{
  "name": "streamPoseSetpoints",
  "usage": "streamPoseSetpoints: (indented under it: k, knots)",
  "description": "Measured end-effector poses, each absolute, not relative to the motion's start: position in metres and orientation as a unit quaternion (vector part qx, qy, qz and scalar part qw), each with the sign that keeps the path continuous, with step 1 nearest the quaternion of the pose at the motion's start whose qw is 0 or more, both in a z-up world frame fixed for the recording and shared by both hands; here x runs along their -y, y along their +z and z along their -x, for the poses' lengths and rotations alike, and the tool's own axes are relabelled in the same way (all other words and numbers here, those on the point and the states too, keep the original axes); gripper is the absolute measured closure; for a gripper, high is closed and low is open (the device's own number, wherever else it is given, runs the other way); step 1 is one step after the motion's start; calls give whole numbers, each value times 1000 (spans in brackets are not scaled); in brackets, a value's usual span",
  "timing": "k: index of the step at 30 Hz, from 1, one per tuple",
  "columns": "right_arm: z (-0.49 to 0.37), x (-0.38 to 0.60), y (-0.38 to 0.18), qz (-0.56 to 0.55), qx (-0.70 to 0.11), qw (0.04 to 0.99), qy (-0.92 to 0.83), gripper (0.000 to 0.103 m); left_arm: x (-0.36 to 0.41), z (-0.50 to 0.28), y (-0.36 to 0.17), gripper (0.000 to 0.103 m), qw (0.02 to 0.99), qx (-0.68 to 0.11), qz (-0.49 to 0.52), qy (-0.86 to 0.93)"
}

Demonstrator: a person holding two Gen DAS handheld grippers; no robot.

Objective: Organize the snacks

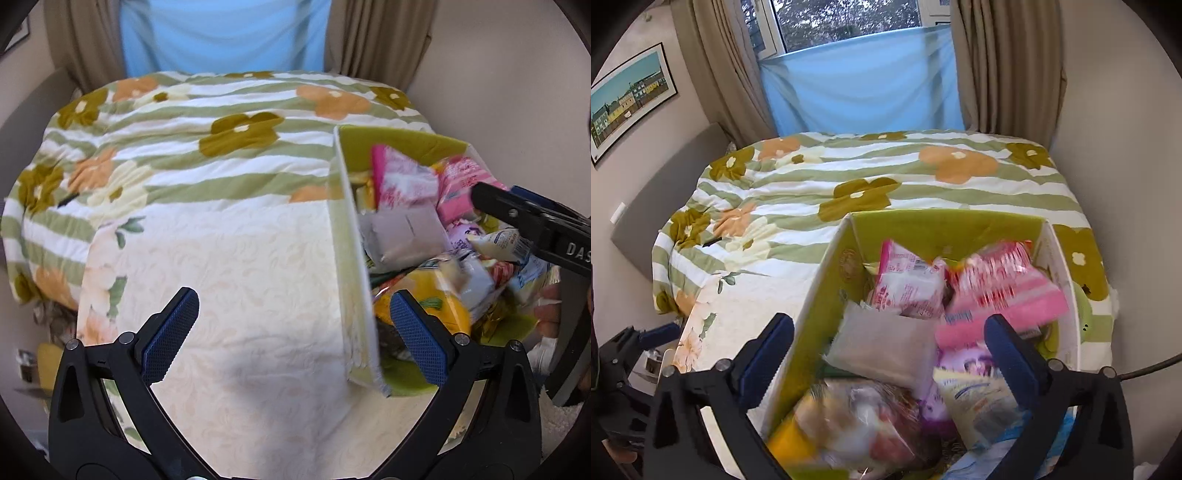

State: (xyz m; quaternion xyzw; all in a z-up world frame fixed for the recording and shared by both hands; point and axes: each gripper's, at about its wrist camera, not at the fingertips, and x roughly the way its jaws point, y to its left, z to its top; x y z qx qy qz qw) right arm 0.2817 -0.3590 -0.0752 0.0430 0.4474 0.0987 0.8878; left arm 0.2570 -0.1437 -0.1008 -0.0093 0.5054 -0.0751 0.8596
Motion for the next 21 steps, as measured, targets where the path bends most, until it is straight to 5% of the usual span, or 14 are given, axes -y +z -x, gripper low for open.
streamPoseSetpoints:
  k: [9, 21]
  knots:
    - [-262, 363, -75, -52, -455, 886, 77, 0, 137, -246, -100, 0, 863, -500, 5, -77]
    - [-192, 334, -16, -46, -399, 915, 45, 0, 99, -186, -23, 0, 911, -406, -8, -70]
